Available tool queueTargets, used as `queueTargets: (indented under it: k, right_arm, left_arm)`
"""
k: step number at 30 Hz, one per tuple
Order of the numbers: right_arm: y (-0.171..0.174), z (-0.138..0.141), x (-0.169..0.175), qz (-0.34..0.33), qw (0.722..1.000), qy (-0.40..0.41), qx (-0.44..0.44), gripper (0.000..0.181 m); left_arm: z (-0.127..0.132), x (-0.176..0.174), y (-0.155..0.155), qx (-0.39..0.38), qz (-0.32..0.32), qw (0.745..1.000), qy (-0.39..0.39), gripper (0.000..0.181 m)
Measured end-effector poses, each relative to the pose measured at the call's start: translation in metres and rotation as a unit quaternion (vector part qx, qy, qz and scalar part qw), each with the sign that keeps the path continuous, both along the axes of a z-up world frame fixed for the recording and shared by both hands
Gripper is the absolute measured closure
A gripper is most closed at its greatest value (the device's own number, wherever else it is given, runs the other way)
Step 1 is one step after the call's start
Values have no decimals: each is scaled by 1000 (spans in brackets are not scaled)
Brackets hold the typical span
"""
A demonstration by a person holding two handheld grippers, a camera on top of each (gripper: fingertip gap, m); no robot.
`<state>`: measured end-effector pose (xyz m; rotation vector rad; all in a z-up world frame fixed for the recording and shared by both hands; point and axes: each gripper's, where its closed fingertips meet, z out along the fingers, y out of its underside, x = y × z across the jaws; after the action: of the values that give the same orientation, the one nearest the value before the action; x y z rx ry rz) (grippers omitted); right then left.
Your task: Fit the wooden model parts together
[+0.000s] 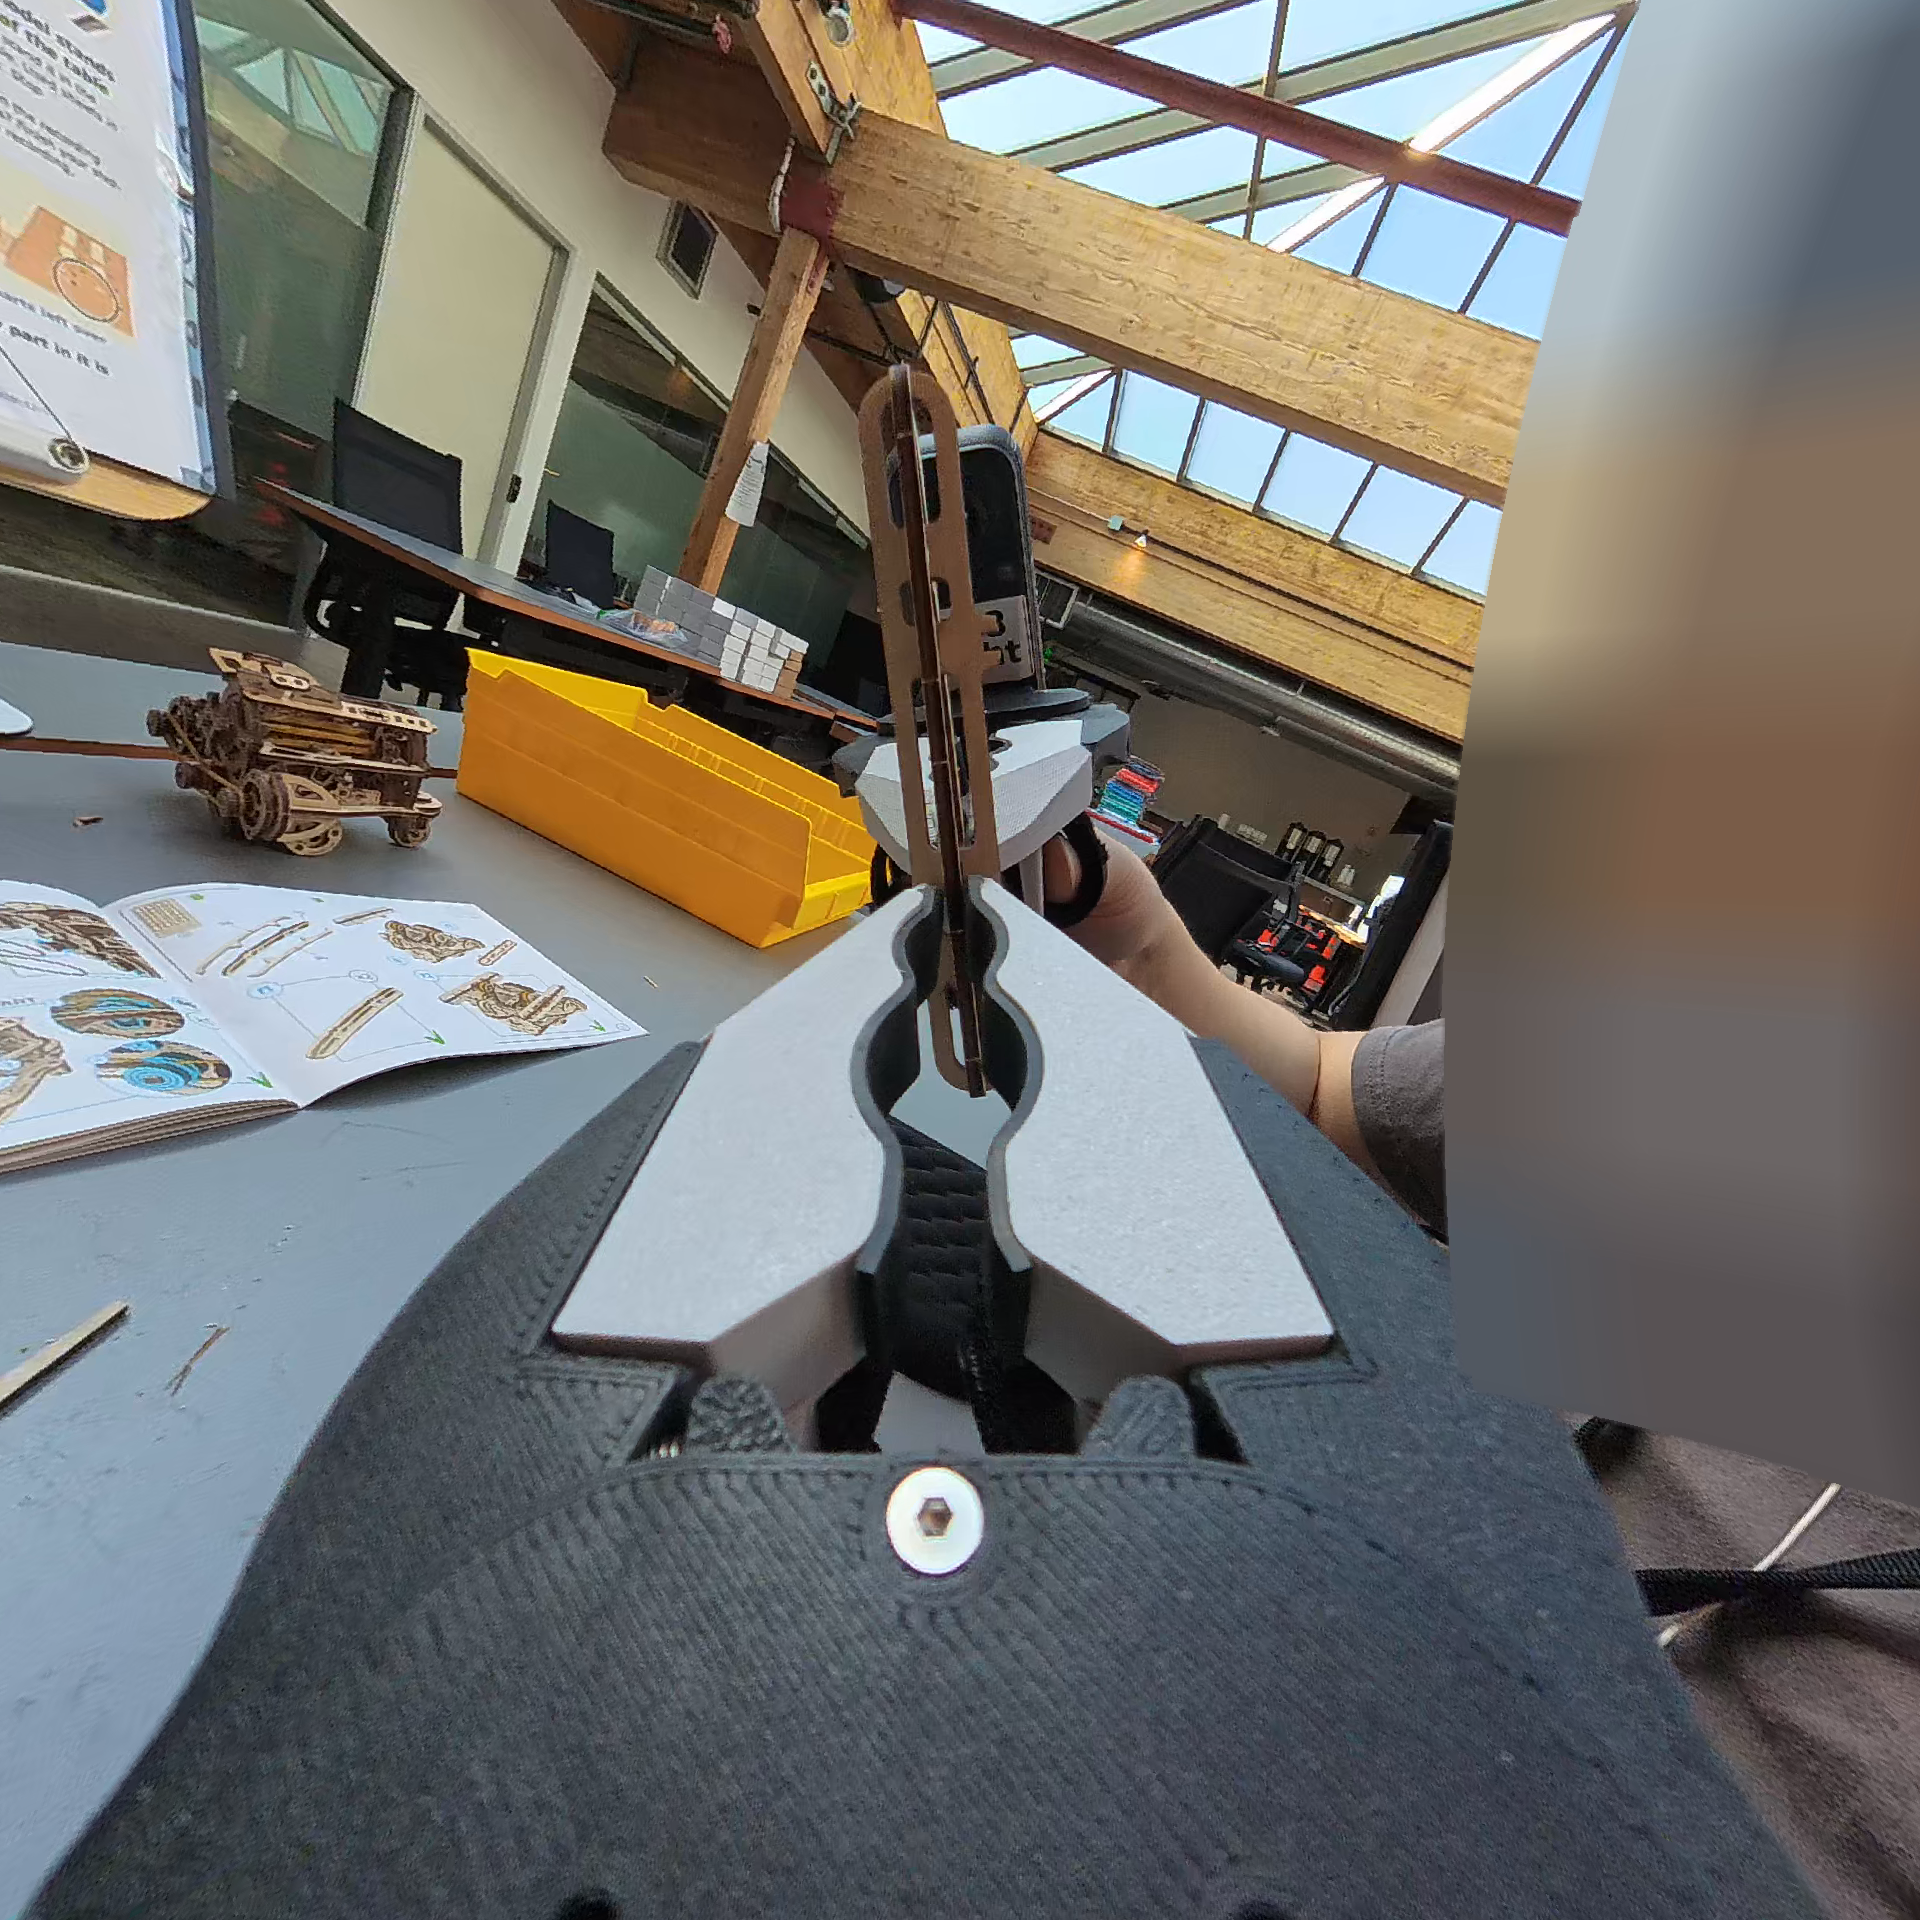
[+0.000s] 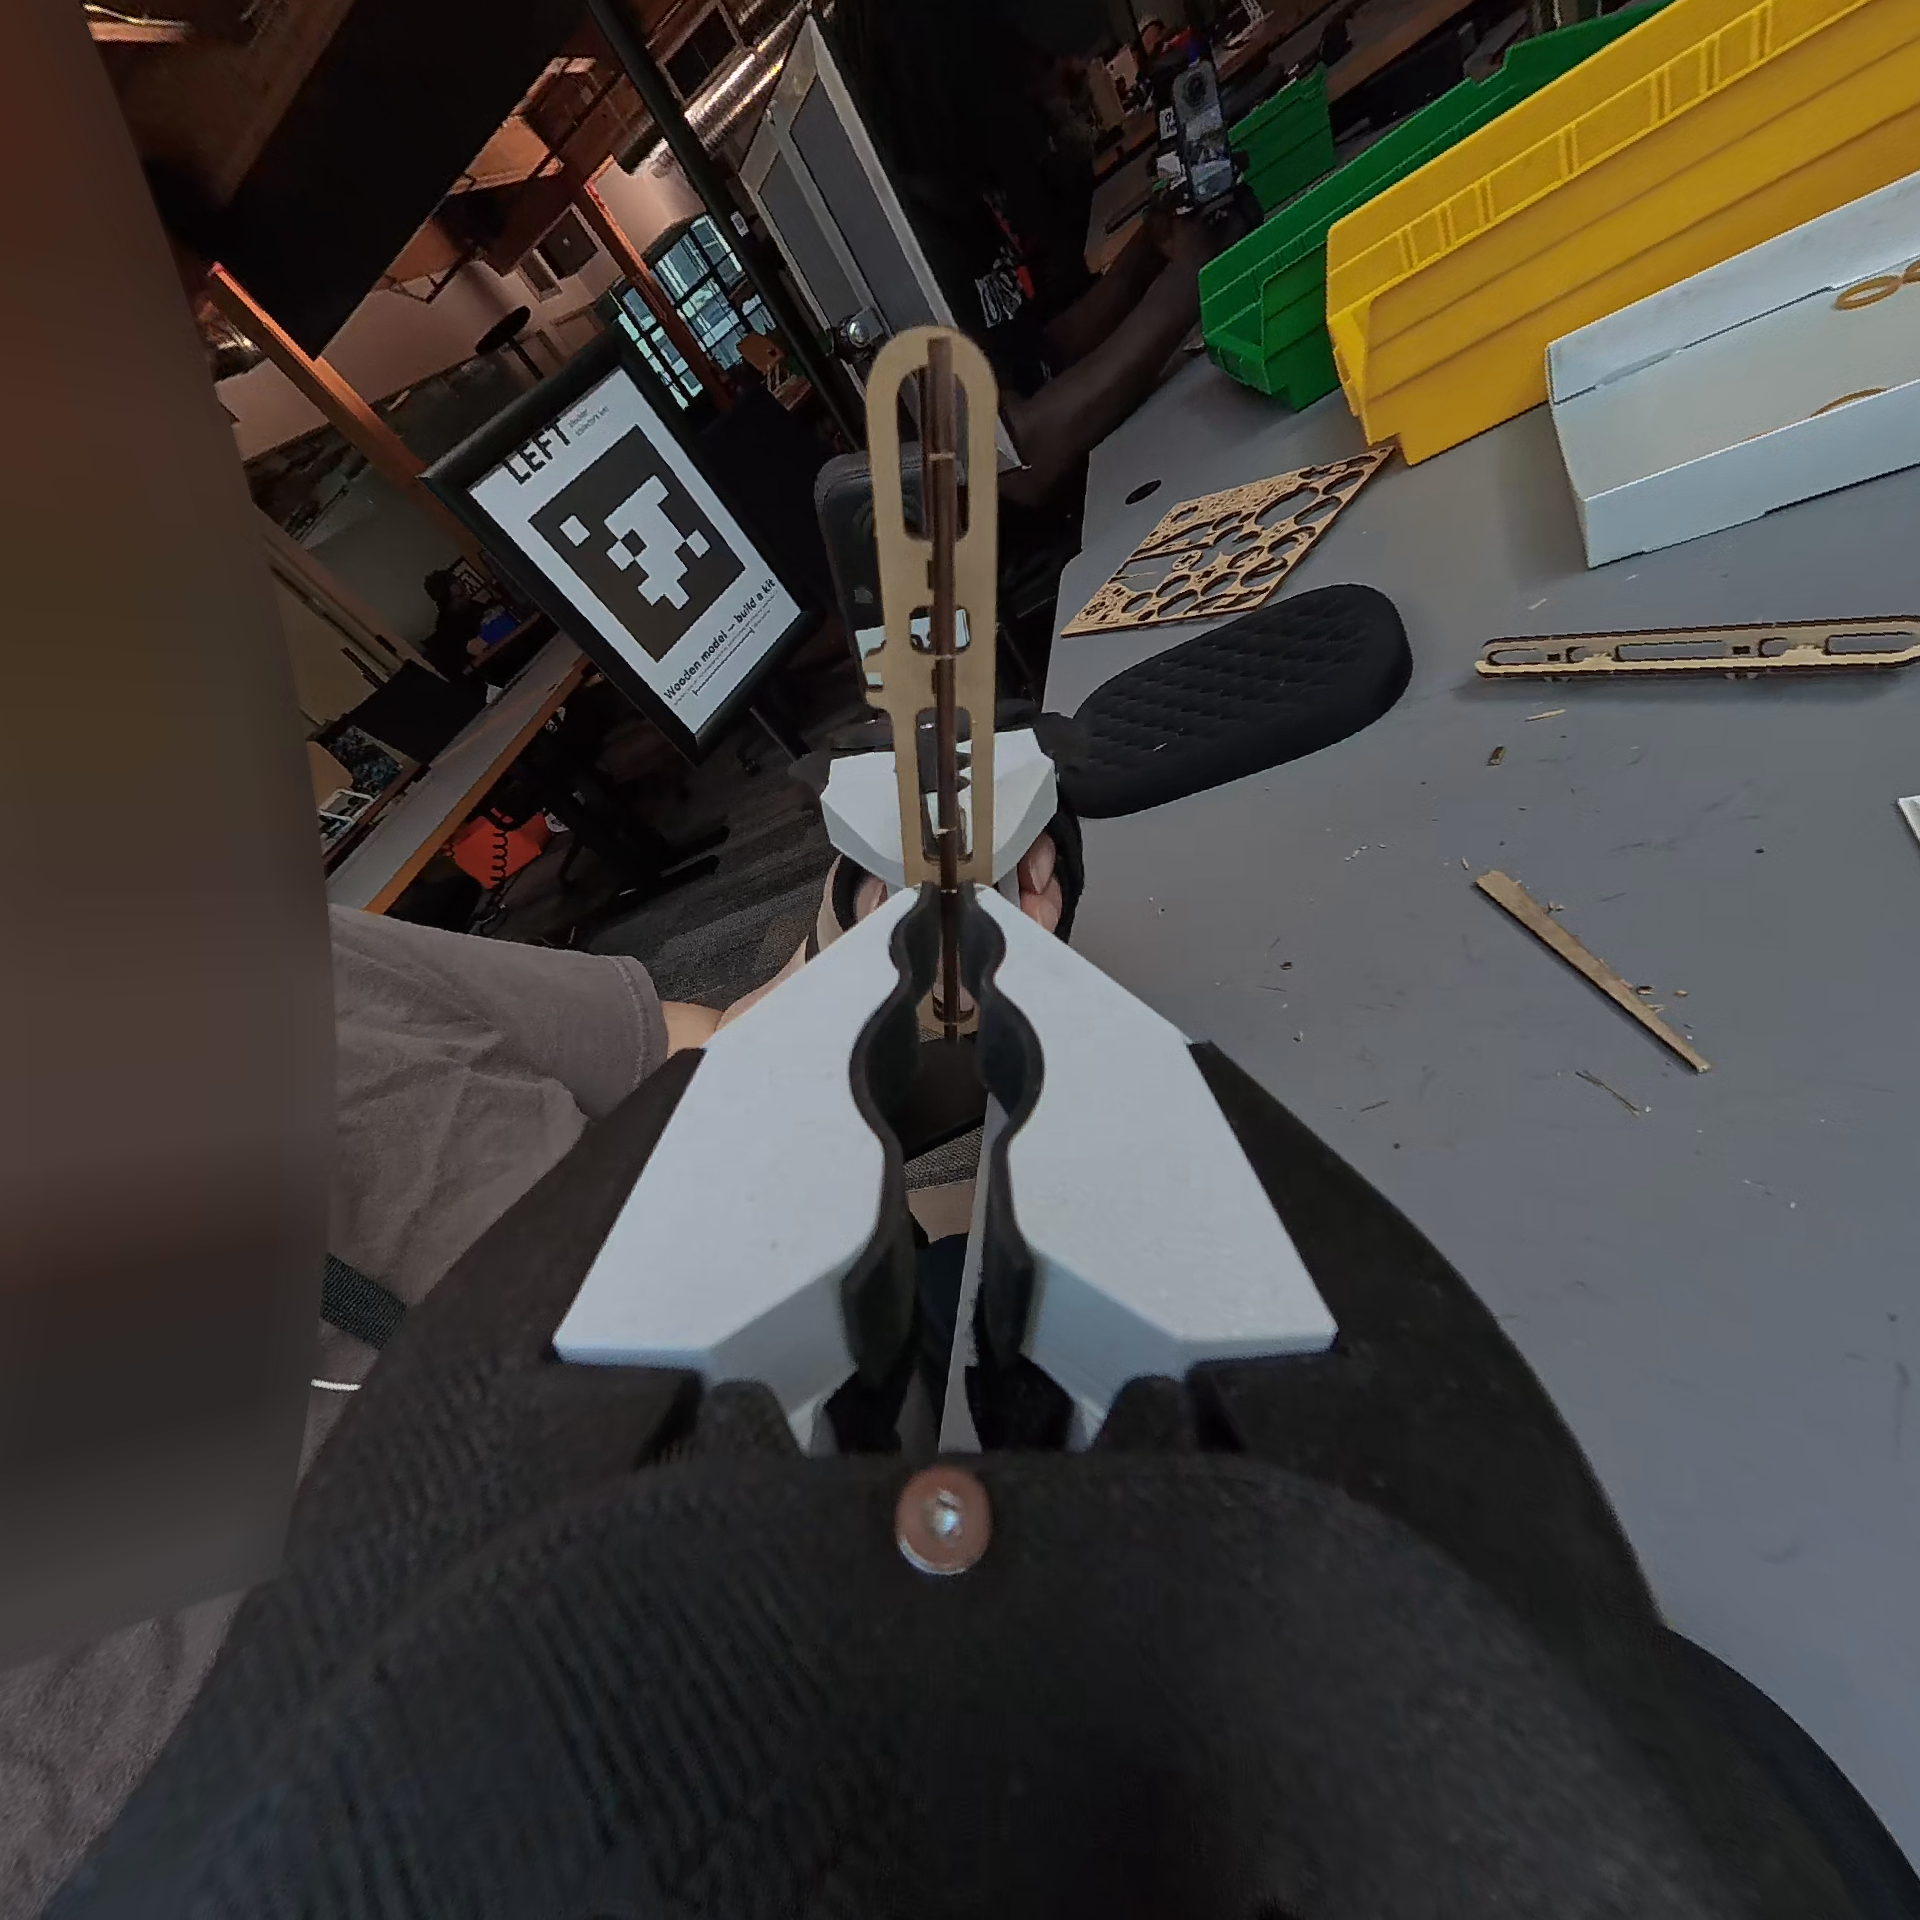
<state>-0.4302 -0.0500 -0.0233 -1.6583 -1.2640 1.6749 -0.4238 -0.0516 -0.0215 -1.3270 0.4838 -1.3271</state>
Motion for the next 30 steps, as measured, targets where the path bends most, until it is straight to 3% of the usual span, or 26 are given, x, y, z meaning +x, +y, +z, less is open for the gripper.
queueTargets:
  k: [12,30]
  right_arm:
    - [-4,8,4,17,998,31,50,181]
    - [-16,13,9,49,986,60,146,181]
  left_arm:
    - [7,3,-2,42,46,998,25,177]
    - [12,10,-14,75,37,993,86,175]
